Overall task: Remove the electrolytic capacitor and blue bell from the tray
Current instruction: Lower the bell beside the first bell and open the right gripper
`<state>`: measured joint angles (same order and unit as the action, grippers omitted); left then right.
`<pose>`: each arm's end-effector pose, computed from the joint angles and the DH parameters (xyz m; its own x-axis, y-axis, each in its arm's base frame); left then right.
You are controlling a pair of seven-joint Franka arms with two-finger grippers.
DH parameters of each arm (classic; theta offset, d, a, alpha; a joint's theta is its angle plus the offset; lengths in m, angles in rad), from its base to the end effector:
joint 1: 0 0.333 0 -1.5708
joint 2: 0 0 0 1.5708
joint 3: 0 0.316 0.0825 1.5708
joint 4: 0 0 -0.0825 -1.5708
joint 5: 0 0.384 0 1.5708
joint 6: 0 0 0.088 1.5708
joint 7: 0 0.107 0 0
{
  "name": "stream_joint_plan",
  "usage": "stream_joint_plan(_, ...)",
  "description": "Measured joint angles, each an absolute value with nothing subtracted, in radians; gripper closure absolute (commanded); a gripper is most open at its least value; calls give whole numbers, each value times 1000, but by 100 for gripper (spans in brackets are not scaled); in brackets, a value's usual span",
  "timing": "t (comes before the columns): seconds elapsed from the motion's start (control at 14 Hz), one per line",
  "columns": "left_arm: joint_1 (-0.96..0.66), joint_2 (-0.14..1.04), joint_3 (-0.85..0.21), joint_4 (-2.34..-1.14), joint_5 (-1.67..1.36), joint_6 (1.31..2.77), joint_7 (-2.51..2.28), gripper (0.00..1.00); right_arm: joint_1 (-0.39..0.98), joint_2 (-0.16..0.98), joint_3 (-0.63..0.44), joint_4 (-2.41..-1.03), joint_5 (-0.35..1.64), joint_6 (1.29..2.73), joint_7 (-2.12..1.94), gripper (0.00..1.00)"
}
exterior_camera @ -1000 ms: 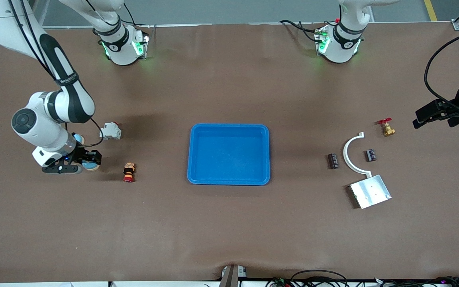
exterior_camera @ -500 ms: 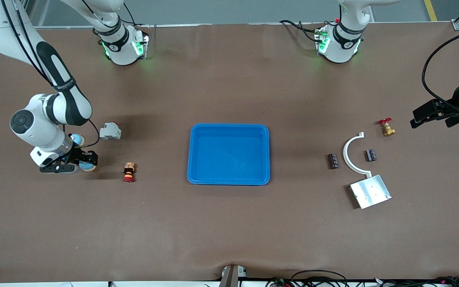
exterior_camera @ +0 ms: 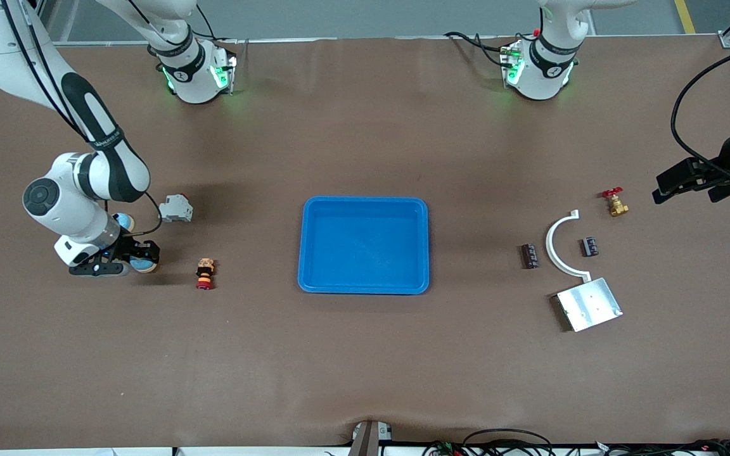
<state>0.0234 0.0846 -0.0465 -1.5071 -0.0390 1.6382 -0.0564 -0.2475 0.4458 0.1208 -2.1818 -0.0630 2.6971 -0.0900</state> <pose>0.5872 -0.0163 0.6127 0.9984 0.0362 0.0440 0.0342 -0.9984 0.0455 0.5628 -0.0688 0.1900 0.9971 0.0050 0.0758 0.0061 -0.9999 -0.0140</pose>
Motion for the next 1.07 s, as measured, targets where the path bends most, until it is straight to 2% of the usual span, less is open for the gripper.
stream_joint_plan(1.0,23,85,-47,-1507,-39,1638,-56,0,-248,500,129,-2144,26,2697,-88,100)
stream_joint_plan(1.07,23,85,-47,-1507,-39,1638,-56,0,-248,500,129,-2144,26,2697,-88,79)
